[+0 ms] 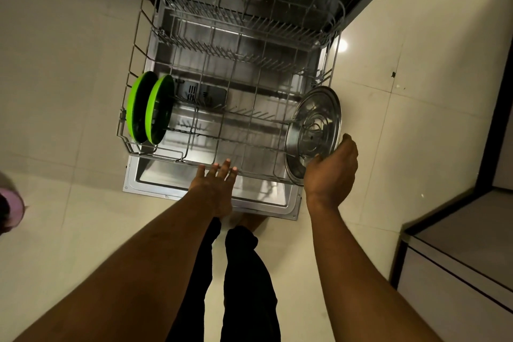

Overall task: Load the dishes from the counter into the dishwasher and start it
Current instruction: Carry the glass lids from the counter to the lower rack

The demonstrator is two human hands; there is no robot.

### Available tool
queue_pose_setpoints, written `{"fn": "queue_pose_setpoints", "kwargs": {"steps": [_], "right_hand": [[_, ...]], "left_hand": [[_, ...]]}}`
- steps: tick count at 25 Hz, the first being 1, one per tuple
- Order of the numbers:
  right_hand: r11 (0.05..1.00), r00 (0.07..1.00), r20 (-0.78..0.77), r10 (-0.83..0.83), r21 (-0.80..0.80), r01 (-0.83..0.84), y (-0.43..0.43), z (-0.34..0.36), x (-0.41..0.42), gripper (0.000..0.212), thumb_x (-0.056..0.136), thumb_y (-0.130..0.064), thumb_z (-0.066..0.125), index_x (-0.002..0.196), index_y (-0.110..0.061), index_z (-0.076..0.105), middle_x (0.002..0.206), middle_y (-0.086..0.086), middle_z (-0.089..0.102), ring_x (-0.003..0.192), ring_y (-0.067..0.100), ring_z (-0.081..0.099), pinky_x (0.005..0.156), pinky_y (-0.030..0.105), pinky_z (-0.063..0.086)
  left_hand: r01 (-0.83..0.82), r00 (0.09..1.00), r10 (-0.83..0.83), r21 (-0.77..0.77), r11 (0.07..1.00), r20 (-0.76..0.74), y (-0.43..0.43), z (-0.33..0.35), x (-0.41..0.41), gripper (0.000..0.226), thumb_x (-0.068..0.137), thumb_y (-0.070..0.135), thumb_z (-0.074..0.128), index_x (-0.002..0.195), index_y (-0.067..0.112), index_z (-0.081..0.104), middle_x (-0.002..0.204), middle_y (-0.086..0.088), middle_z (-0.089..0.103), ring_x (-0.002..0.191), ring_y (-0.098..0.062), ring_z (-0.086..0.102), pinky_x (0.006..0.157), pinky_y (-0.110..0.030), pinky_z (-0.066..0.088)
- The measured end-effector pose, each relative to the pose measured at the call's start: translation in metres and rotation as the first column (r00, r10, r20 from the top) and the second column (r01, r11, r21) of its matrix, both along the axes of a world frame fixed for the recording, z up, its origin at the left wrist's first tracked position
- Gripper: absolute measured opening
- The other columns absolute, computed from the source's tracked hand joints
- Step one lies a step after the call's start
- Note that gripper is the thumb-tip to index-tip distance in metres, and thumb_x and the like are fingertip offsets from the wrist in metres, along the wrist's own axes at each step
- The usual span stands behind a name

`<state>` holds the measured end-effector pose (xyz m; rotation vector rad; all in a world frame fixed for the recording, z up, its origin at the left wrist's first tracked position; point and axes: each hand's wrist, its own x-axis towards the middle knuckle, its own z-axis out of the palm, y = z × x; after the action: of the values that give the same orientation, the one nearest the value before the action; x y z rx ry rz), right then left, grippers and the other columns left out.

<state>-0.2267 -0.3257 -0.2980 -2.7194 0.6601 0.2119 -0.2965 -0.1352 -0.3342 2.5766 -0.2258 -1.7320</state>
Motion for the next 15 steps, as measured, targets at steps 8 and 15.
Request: {"fn": "queue_pose_setpoints", "kwargs": {"steps": [8, 15], "right_hand": [[0.877, 0.857, -0.228, 0.462, -0.025, -0.479, 0.022, 0.021, -0.039, 0.069, 0.091, -0.018, 0.059, 0.15, -0.007, 0.025, 0.157, 0.013, 0.025, 0.148, 0.03, 0.014, 0.121, 0.044, 0.014], [0.857, 0.807, -0.302, 0.507, 0.074, -0.51, 0.052, 0.099, -0.073, 0.069, 0.093, -0.022, 0.056, 0.151, -0.007, 0.022, 0.159, 0.012, 0.02, 0.149, 0.029, 0.009, 0.122, 0.041, 0.011]], "left_hand": [[-0.109, 0.974, 0.111, -0.02, 0.994, 0.196, 0.002, 0.038, -0.009, 0.081, 0.1, 0.028, 0.042, 0.155, 0.016, -0.016, 0.16, -0.01, -0.025, 0.15, -0.031, -0.013, 0.12, -0.05, -0.004], [-0.218, 0.923, 0.217, -0.032, 0.975, 0.317, 0.015, 0.138, -0.03, 0.078, 0.1, 0.028, 0.041, 0.156, 0.015, -0.013, 0.161, -0.01, -0.023, 0.15, -0.031, -0.014, 0.121, -0.051, -0.003]]}}
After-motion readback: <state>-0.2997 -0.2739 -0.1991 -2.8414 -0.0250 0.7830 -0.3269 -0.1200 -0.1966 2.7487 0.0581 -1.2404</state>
